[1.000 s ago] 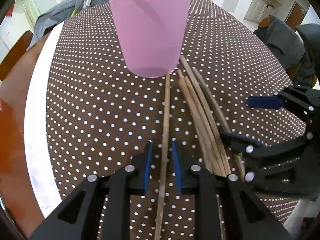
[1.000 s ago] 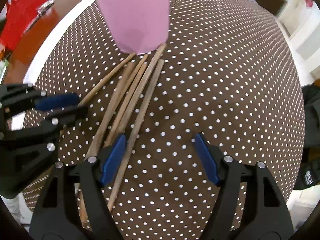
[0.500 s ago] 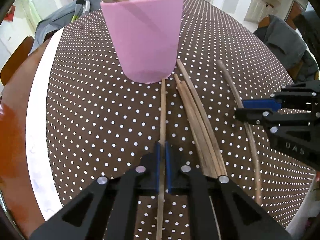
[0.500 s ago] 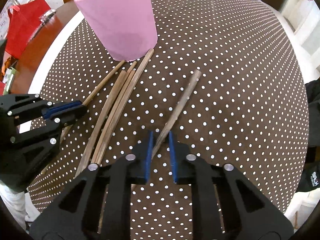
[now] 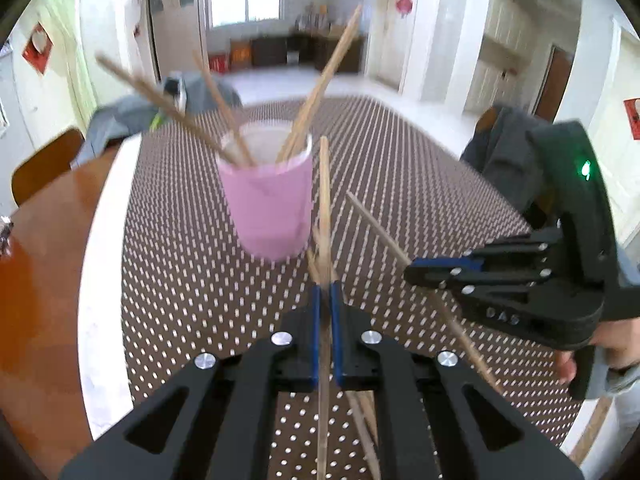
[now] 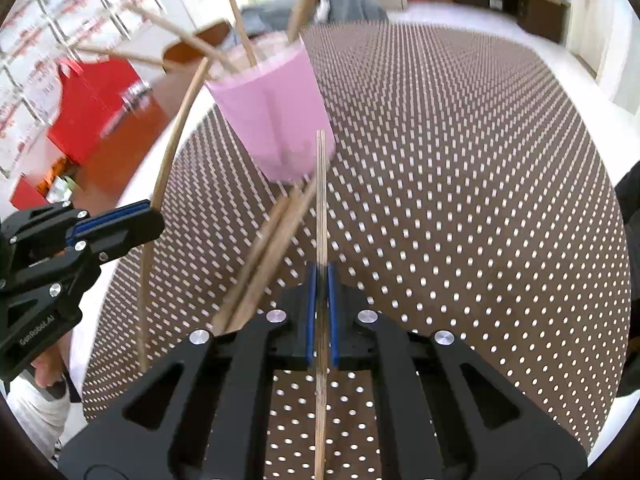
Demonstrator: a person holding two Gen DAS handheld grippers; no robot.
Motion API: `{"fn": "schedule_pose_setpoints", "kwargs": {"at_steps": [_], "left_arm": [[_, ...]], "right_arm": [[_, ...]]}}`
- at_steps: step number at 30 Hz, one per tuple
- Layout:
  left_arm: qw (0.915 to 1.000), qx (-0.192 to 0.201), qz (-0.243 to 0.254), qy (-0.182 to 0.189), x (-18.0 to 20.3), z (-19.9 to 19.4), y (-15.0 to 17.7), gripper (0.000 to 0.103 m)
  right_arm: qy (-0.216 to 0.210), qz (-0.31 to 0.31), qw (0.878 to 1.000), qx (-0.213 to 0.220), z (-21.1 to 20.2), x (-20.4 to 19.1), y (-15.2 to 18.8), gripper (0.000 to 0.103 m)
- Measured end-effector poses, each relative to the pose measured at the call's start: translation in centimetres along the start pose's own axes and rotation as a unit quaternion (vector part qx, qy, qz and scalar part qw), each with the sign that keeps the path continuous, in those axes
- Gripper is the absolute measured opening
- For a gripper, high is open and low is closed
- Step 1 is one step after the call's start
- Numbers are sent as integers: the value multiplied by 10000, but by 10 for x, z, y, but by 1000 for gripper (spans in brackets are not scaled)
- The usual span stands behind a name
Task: Organize utensils
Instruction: 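Lift both held chopsticks upright and carry them above the pink cup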
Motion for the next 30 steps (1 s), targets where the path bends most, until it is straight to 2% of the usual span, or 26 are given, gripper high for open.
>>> {"fn": "schedule_pose_setpoints", "kwargs": {"at_steps": [6,9,11,14,18,21,23,28,30], "left_arm": [[9967,802,-68,60,9,-39,-28,6],[9920,1258,-144,18,4,-57,-45,6],[9884,1502,-221,44,3,-68,-56,6],[9818,1845,-413,164,-1,-83,-71,6],[9708,2300,-648,223,-8,-97,-93,6],[9604,2681,-750,123,-11,-106,-108,6],[9550,2849,-823,99,-14,-110,-115,6],[9341,3462,-846,-210,-21,-117,-134,6],[9291,3570,-962,-113,-26,-116,-140,6]], "right_arm": [[-144,-219,9944,1024,-52,-5,-20,6],[-216,-236,9879,1519,-71,-8,-34,6],[-306,-260,9844,1711,-67,-25,-47,6],[-447,-206,9775,2054,-80,-29,-60,6],[-440,-178,9654,2563,-94,-49,-73,6],[-395,-202,9532,2991,-106,-58,-91,6],[-413,-189,9481,3148,-105,-66,-104,6],[-414,-197,9354,3506,-106,-73,-130,6],[-371,-177,9279,3706,-108,-74,-137,6]]}}
Point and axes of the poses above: each gripper's, at about its wrist camera, not at the fingertips, and z roughly the way its jaws point, x to its right, y to its underside, the point moved 10 cm from there along z, roughly the way its jaws point, and after that the axes turned 3 degrees about -y, right-handed, at the moved point
